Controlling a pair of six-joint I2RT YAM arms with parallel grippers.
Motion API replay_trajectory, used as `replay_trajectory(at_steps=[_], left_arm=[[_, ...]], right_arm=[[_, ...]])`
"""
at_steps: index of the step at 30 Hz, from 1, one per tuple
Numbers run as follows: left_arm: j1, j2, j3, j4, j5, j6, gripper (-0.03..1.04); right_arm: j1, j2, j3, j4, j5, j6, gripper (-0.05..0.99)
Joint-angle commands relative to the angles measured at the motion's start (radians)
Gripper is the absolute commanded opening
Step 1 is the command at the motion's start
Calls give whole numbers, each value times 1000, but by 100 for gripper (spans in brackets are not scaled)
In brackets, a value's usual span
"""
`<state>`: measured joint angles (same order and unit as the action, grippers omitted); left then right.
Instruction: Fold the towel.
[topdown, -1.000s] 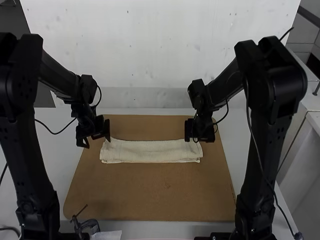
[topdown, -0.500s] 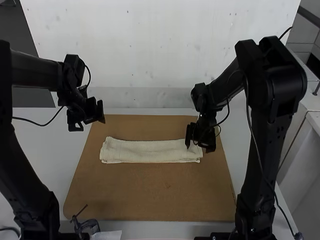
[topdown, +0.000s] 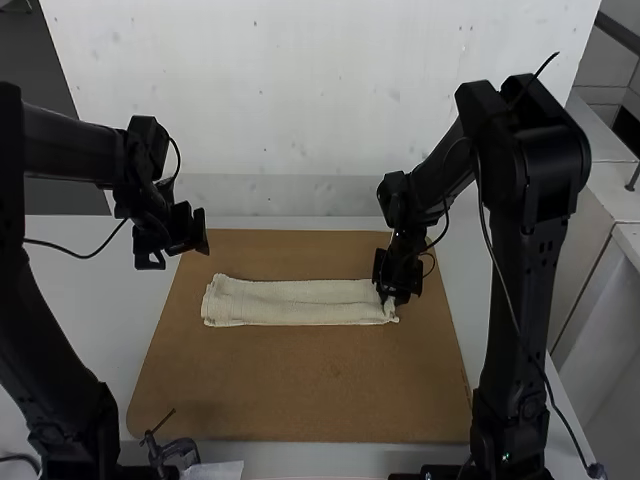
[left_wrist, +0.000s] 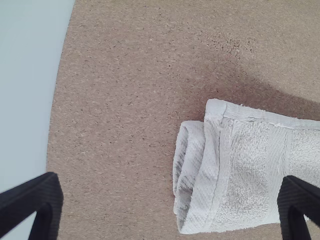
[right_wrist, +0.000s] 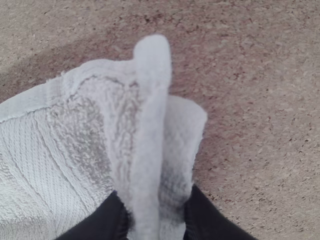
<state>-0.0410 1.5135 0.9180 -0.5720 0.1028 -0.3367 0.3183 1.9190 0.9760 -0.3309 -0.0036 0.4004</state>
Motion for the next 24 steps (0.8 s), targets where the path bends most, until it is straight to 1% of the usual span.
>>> replay_trajectory(at_steps=[1, 2, 7, 12, 16, 24], left_arm=[[18, -24, 1, 3, 6, 18, 96], [20, -24, 1, 3, 6, 18, 96], [33, -35, -1, 0, 6, 22, 96], [38, -47, -15, -2, 8, 25, 96], [38, -65, -28, -2, 8, 27, 96], [33, -122, -45, -9, 8, 27, 96]], right_arm=[[5, 40, 3, -16, 30, 11, 8], [5, 38, 3, -16, 30, 12, 2], [-8, 26, -2, -23, 31, 15, 2], [-58, -34, -20, -37, 31, -2, 2], [-130, -100, -37, -56, 31, -44, 2], [-321, -187, -72, -71, 28, -170, 2]])
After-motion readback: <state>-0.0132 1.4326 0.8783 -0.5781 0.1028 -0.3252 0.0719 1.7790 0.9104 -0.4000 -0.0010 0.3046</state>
